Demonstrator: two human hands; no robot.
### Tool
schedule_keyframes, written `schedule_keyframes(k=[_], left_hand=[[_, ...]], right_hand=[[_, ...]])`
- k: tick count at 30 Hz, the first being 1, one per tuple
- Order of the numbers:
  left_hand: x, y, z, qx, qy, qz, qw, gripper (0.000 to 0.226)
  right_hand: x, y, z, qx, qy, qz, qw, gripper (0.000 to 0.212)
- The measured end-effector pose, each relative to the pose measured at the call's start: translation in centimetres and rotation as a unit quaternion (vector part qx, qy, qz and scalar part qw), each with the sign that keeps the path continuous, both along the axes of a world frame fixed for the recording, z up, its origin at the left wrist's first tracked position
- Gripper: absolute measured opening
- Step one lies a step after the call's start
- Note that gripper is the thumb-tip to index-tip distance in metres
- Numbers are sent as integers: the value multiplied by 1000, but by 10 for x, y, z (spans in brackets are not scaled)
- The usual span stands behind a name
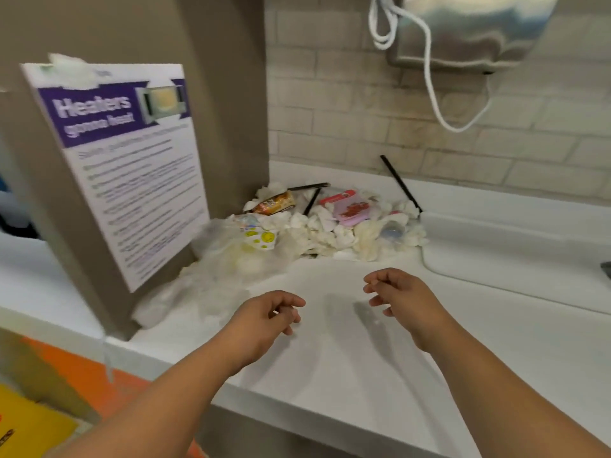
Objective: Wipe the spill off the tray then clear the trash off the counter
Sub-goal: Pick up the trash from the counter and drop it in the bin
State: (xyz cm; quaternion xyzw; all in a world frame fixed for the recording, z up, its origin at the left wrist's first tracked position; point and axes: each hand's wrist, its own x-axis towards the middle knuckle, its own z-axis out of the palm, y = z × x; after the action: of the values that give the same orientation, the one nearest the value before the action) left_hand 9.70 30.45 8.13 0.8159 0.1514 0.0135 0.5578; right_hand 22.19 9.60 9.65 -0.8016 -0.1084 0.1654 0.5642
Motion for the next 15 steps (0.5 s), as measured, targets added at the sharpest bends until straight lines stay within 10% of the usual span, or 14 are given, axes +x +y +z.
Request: schedule_keyframes(k=[15], left_hand=[[82,-48,-2,-3,7,-17,1000,20]], right_hand=[[109,-102,-35,-183,-111,-103,971,13]])
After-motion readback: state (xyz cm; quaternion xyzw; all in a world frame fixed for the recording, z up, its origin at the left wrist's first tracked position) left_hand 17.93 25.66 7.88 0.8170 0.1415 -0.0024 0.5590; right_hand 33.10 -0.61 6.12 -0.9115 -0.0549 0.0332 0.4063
